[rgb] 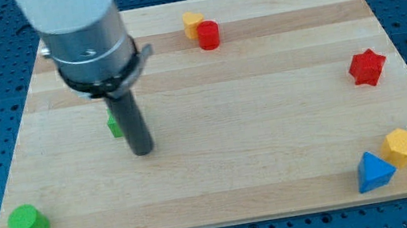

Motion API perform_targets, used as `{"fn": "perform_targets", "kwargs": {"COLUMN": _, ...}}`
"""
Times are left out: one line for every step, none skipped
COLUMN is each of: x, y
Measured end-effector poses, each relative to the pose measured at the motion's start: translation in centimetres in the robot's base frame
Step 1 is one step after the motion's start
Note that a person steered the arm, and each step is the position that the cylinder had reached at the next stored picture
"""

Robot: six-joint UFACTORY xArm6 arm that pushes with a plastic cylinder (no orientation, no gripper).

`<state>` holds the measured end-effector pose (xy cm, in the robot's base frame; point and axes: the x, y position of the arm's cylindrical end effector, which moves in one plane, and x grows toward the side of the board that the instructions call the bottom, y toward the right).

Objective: Move the green star to the center

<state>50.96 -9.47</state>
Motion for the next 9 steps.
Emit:
{"fn": "perform_targets", "kwargs": {"x": 2.6, "y": -0.9}}
{"fn": "perform_targets", "kwargs": {"x": 3.1, "y": -8.0}}
{"fn": "perform_targets", "kwargs": {"x": 3.1, "y": -13.8}}
{"fn": "perform_targets", "kwargs": {"x": 0.5, "y": -14.9}}
{"fn": "perform_targets", "kwargs": {"x": -3.9, "y": -13.7}}
{"fn": "perform_targets", "kwargs": {"x": -4.8, "y": -12.3}}
{"fn": "perform_targets", "kwargs": {"x": -4.8, "y": -12.2}}
{"fn": "perform_targets", "kwargs": {"x": -3.8, "y": -7.7}}
{"fn": "perform_targets", "kwargs": {"x": -3.7, "y": -6.8}}
